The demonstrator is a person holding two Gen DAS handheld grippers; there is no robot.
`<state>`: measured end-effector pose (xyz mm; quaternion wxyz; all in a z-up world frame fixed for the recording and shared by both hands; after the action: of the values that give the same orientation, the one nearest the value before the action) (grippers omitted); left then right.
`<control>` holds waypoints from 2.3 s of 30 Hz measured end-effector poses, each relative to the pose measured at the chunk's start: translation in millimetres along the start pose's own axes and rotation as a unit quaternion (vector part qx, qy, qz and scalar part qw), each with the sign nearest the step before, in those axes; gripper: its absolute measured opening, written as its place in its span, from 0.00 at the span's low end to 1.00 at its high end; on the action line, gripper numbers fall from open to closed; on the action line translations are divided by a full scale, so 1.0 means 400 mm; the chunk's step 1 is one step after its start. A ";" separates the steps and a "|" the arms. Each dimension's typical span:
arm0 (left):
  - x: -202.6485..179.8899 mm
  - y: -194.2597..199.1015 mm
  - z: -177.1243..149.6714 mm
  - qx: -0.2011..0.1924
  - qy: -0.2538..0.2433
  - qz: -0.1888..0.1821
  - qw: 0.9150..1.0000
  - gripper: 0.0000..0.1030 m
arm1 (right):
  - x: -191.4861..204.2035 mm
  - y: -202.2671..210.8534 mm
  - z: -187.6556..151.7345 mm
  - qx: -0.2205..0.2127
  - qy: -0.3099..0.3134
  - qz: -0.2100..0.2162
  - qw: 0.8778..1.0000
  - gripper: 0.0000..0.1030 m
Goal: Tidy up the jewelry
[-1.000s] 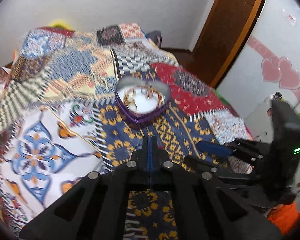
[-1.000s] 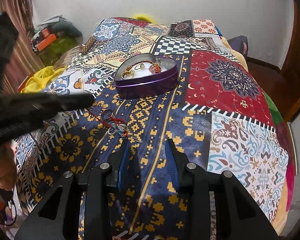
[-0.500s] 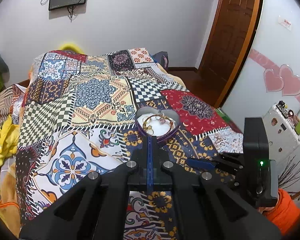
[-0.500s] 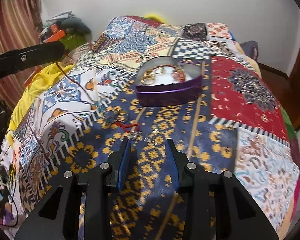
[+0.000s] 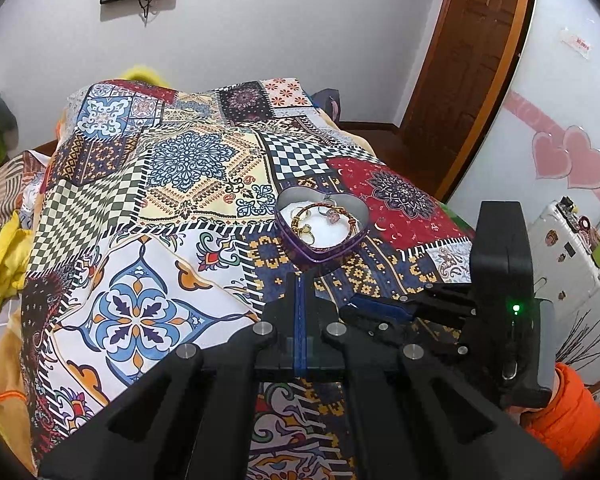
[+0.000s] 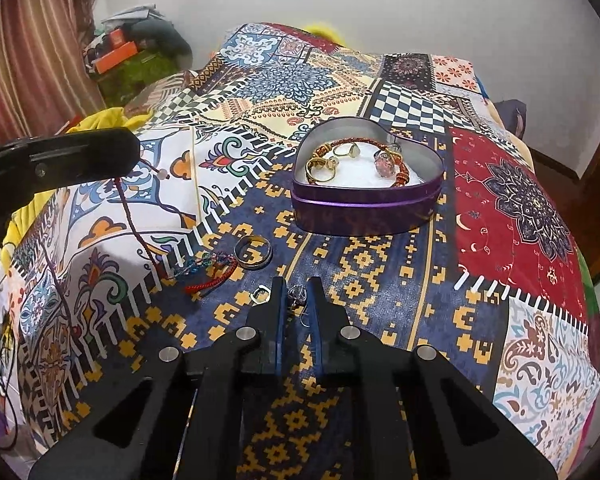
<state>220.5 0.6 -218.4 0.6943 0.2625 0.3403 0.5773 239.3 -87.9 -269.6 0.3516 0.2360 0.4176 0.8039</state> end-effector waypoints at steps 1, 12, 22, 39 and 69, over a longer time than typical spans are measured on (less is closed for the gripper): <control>0.000 0.001 0.000 0.000 0.000 0.000 1.000 0.00 | -0.001 0.001 -0.001 -0.001 0.000 -0.002 1.000 0.09; -0.014 0.044 0.051 -0.028 -0.009 0.004 1.000 0.00 | -0.032 0.090 0.011 -0.038 -0.023 -0.012 0.999 0.09; -0.035 0.096 0.147 -0.074 -0.012 0.004 0.997 0.00 | -0.061 0.202 0.078 -0.100 -0.042 -0.017 0.994 0.09; -0.082 0.069 0.269 -0.100 -0.027 -0.020 0.994 0.00 | -0.095 0.225 0.160 -0.143 -0.052 -0.015 0.988 0.09; -0.015 -0.215 0.150 0.056 -0.024 -0.016 0.998 0.01 | -0.114 0.036 0.150 -0.054 -0.042 0.022 0.997 0.09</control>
<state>320.0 -20.6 -244.5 0.6959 0.3087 0.3595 0.5396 303.4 -98.1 -229.1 0.3627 0.2592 0.3534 0.8224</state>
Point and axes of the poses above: each gripper's, at about its wrist camera, not at the fingertips, and y roughly against the way its jaws point, x to its left, z to its top, the point moved 8 cm from there along -y, roughly the way its jaws point, and after that the axes turned 5 degrees about x, right-handed, at the moved point
